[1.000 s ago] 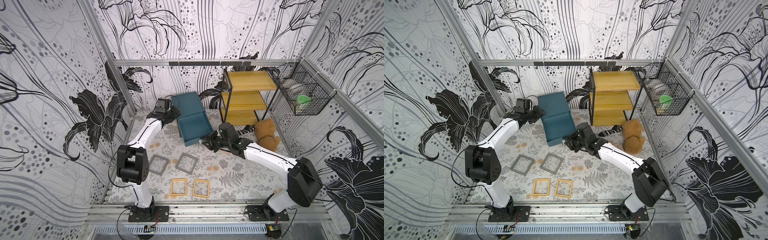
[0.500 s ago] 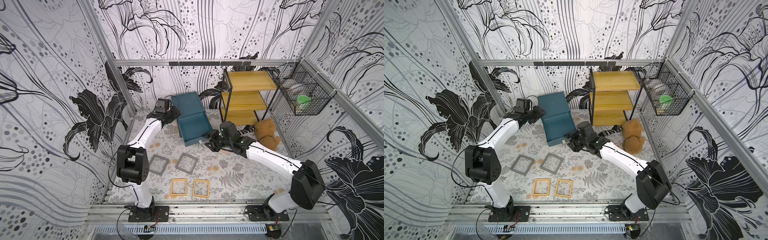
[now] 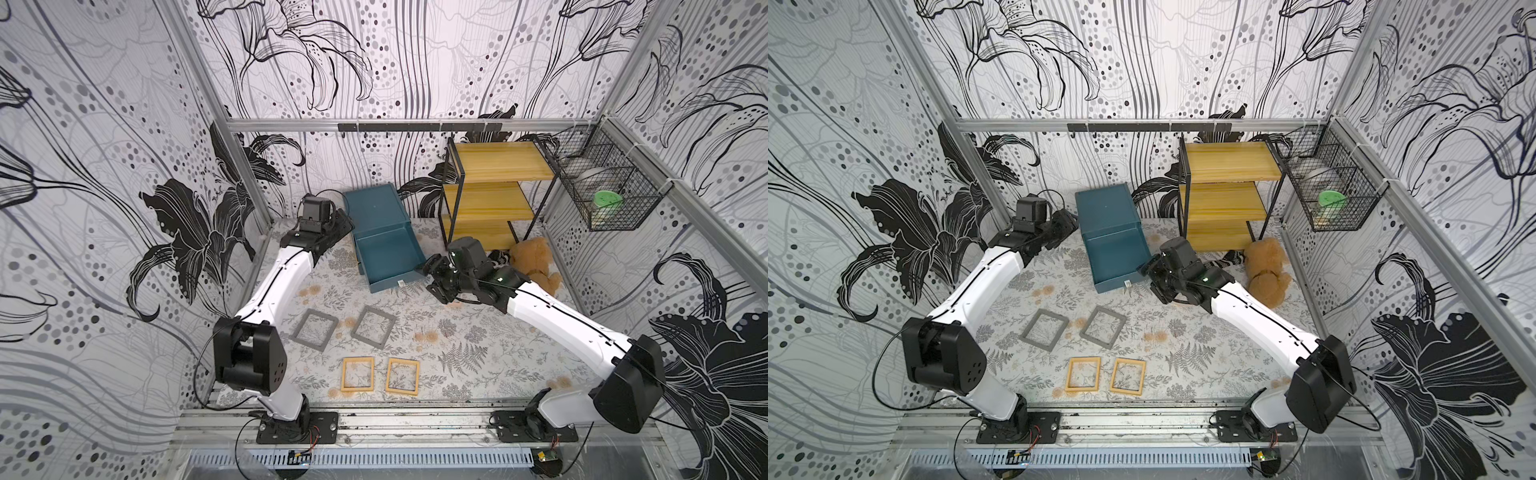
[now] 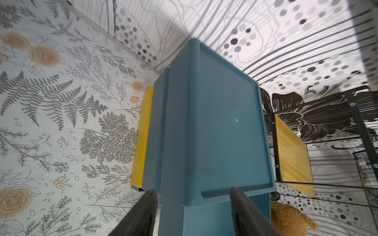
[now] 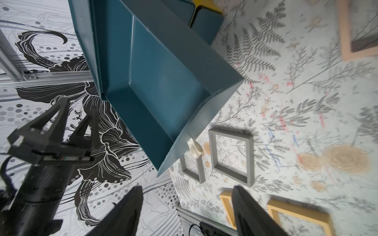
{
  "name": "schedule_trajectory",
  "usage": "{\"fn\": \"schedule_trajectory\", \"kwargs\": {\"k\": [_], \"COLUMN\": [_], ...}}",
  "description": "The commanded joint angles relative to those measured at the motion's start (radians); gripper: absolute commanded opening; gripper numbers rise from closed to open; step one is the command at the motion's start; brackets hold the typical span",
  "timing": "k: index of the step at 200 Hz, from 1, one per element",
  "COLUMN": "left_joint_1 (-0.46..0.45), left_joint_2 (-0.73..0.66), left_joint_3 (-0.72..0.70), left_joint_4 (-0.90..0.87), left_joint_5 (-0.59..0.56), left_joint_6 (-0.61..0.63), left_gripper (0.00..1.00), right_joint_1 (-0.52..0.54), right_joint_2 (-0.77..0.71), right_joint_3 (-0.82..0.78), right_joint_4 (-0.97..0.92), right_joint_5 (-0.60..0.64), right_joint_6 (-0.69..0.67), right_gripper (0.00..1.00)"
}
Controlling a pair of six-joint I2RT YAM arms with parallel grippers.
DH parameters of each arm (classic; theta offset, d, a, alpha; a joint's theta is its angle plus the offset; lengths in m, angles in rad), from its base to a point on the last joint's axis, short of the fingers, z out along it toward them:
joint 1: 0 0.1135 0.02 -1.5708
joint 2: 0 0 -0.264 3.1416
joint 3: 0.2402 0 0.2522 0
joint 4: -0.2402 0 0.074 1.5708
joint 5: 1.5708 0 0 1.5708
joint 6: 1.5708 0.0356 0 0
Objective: Place the brooch boxes into the drawer by color
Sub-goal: Open the drawer in the storage box, then pick up the brooch box from the center of the board.
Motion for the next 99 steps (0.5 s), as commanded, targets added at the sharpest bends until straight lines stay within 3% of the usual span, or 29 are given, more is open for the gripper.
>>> {"fn": "schedule_trajectory", "kwargs": {"k": [1,67,99], "left_joint_1": [-0.019,-0.081,-0.114], "left_joint_2": [-0.067,-0.258,-0.329], "left_joint_3": [-0.046,-0.160,-0.184], "left_joint_4": [0.026,-0.045,-0.106], "left_joint_5": [-0.050,-0.072,-0.067], "left_joint_6": [-0.003,0.023,0.050], "left_gripper": [0.62,0.62,0.62], "right_joint_1": [-0.025,-0.139,-0.162], "right_joint_2": [-0.039,-0.066,-0.023], "right_joint_3": [0.045,0.080,0.118], "right_joint_4": [-0.129,-0.330,-0.413], "right_joint_5": [0.067,0.140,0.177], "right_joint_6": [-0.118,-0.428,-0.570], "right_gripper": [0.76,0.83,0.92]}}
